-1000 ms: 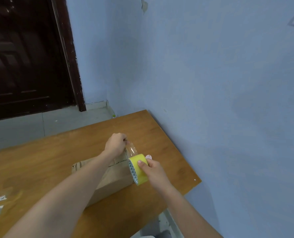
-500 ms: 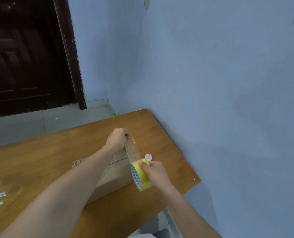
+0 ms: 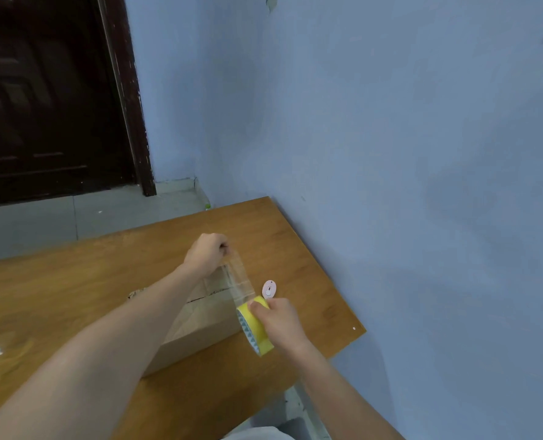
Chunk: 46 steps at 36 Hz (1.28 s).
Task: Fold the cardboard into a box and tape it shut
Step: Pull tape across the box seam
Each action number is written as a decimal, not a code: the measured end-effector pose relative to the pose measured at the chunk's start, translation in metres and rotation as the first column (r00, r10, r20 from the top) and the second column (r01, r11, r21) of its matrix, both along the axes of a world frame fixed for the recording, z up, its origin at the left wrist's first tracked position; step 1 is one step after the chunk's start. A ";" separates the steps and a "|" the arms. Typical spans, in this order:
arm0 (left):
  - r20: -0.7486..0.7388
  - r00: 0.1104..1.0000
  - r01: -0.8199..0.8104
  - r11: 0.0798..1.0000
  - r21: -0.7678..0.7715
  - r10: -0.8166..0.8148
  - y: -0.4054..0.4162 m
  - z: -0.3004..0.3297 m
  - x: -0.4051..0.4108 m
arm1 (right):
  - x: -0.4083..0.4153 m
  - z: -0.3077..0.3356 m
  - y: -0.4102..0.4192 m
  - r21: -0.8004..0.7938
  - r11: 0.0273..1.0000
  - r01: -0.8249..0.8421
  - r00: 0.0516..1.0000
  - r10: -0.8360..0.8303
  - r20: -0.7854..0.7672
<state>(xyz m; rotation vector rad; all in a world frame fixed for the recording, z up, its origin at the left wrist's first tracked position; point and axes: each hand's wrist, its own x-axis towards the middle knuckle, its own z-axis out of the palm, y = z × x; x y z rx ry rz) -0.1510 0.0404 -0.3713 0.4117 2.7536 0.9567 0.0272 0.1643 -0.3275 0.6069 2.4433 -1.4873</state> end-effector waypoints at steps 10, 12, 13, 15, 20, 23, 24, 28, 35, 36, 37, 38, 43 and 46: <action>0.051 0.999 0.001 0.996 0.087 -0.005 -0.015 -0.017 0.005 | 0.004 -0.010 -0.004 -0.136 0.990 -0.024 0.998 0.031 0.053; 0.043 0.999 -0.015 0.995 0.095 0.011 -0.014 -0.020 0.007 | 0.006 -0.016 -0.009 -0.127 0.992 -0.021 0.997 0.029 0.065; 0.036 0.999 -0.025 0.994 0.103 0.021 -0.013 -0.021 0.008 | 0.006 -0.018 -0.010 -0.120 0.993 -0.014 0.998 0.022 0.066; 0.024 0.999 -0.046 0.991 0.125 0.044 -0.012 -0.022 0.009 | 0.005 -0.019 -0.009 -0.126 0.992 -0.002 0.998 0.010 0.061; 0.007 0.994 -0.109 0.985 0.136 0.109 -0.009 -0.027 0.010 | 0.000 -0.019 -0.004 -0.114 0.993 0.007 0.998 0.000 0.064; 0.015 0.992 -0.124 0.982 0.143 0.124 -0.008 -0.033 0.010 | -0.001 -0.021 -0.002 -0.095 0.995 0.004 0.997 0.003 0.073; 0.013 0.992 -0.124 0.981 0.146 0.123 -0.008 -0.034 0.010 | 0.000 -0.022 -0.003 -0.096 0.995 0.005 0.997 0.002 0.076; 0.009 0.993 -0.118 0.981 0.155 0.118 -0.009 -0.035 0.010 | 0.000 -0.027 -0.004 -0.089 0.996 0.018 0.996 -0.010 0.084; 0.098 0.992 -0.096 0.985 0.141 0.083 -0.011 -0.033 0.006 | 0.003 -0.034 -0.005 -0.061 0.998 0.028 0.996 -0.022 0.089; 0.105 0.991 -0.096 0.985 0.144 0.081 -0.011 -0.032 0.006 | 0.003 -0.035 -0.004 -0.060 0.998 0.026 0.996 -0.020 0.088; 0.112 0.990 -0.099 0.984 0.145 0.083 -0.011 -0.032 0.007 | 0.004 -0.035 -0.004 -0.061 0.998 0.022 0.996 -0.017 0.088; 0.116 0.990 -0.102 0.984 0.146 0.086 -0.011 -0.031 0.007 | 0.004 -0.036 -0.004 -0.060 0.998 0.019 0.996 -0.014 0.088; 0.128 0.988 -0.102 0.984 0.146 0.083 -0.012 -0.029 0.009 | 0.005 -0.039 -0.002 -0.090 0.996 0.018 0.995 -0.010 0.096; 0.132 0.988 -0.096 0.984 0.152 0.076 -0.011 -0.027 0.011 | 0.007 -0.040 -0.001 -0.099 0.995 0.014 0.995 -0.005 0.095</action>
